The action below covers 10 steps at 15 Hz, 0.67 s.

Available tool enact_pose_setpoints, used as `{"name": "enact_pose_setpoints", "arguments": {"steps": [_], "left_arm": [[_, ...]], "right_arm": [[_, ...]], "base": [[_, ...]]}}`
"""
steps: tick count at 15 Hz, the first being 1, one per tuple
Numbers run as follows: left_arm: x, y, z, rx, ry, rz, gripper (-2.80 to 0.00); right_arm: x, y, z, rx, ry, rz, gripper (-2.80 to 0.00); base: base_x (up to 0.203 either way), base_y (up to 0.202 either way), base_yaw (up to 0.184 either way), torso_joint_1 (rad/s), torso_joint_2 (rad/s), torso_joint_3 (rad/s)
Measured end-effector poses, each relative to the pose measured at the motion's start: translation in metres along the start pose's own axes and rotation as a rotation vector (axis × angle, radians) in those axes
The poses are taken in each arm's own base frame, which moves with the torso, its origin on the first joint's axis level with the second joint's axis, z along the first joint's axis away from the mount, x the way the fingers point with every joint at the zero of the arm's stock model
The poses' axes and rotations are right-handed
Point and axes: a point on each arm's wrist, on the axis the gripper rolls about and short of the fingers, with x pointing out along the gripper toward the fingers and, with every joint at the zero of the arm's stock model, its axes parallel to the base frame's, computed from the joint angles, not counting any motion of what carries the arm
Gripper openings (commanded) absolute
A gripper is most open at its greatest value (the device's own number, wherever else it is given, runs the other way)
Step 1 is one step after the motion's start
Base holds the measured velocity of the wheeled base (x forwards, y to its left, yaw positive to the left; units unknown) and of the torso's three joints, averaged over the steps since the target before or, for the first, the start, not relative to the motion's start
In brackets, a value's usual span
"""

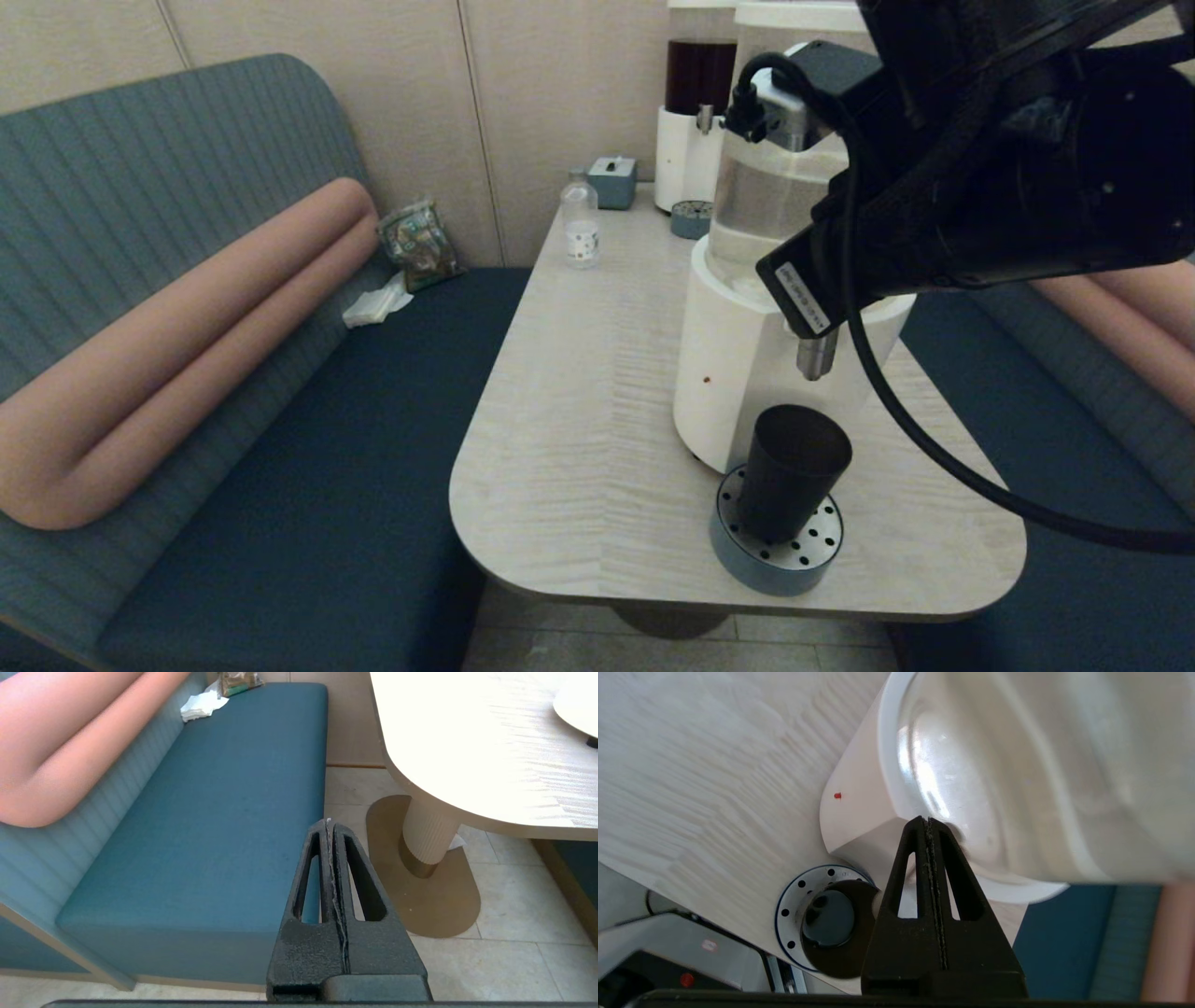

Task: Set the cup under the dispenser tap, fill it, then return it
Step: Turn off the faucet, then place the cup next to the water dispenser

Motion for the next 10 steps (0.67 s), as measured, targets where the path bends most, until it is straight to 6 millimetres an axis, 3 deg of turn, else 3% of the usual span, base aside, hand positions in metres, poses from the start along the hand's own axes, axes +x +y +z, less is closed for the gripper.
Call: {"name": "enact_pose_setpoints", "arguments": {"steps": [5, 7, 10], "left_arm": [[0.0, 0.0, 0.0, -0.001, 0.0, 0.0, -2.8], [0.0, 0.0, 0.0, 0.0, 0.0, 0.0, -2.8], [0.0, 0.0, 0.0, 0.0, 0.0, 0.0, -2.8]], "right_arm": [[-0.06, -0.03, -0.007, 0.048, -0.106, 0.039, -2.8], [-0.091, -0.049, -0.024, 0.07, -0.139, 0.052, -2.8], [-0.137, -0.09, -0.066, 0.141, -0.192, -0.005, -2.8]], "base": [[0.0, 0.0, 0.0, 0.0, 0.0, 0.0], [0.0, 0.0, 0.0, 0.0, 0.0, 0.0], [0.0, 0.0, 0.0, 0.0, 0.0, 0.0]]}}
